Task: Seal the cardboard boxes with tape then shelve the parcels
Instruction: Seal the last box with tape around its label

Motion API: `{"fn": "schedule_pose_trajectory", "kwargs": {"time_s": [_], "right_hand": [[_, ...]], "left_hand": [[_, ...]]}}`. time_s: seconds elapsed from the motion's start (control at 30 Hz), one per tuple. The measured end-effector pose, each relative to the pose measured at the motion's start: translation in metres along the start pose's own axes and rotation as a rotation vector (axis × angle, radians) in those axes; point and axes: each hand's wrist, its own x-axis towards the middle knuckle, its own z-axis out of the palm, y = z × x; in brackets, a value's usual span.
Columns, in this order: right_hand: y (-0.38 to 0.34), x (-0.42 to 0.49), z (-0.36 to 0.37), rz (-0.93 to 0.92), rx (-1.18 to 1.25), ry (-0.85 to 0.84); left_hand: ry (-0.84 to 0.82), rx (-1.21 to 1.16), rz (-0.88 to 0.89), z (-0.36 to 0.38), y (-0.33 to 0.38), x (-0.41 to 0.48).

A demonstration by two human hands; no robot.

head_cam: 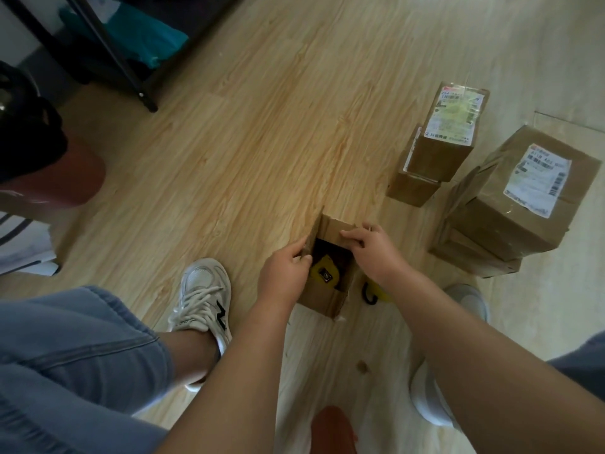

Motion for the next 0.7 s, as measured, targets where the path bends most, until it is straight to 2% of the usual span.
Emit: {"fn": "schedule_pose_trajectory", "kwargs": {"time_s": [0.07,0.17,0.3,0.37,0.43,0.47,0.57,0.7], "right_hand": [[0.000,0.001,0.000,0.013,0.021,-0.016],[-0.006,-0.002,-0.004,0.019,0.221,0.004],[-0.009,-0.017,-0.001,0.107,0.456,0.120],[-0.005,-0.017,0.005,0.180,0.683,0.214],[-0.001,-0.018,0.008,0.291,0.911,0.192],[0.003,-0.018,0.010,0.313,0.877,0.144],[0.021,-0.018,0.019,0.284,0.486,0.023],[0.022,-0.020,0.028,0.329,0.372,-0.006]], "left_hand": [[-0.041,0.032,0.014,0.002,0.003,-0.002],[-0.103,0.031,-0.004,0.004,0.003,0.000],[-0.141,0.323,0.045,0.009,-0.006,-0.003],[-0.097,0.397,0.056,0.012,-0.013,-0.004],[-0.059,0.405,0.050,0.012,-0.017,-0.001],[-0.053,0.404,0.044,0.011,-0.018,0.001],[-0.048,0.382,0.050,0.011,-0.017,0.003],[-0.048,0.349,0.056,0.010,-0.017,0.004]]}}
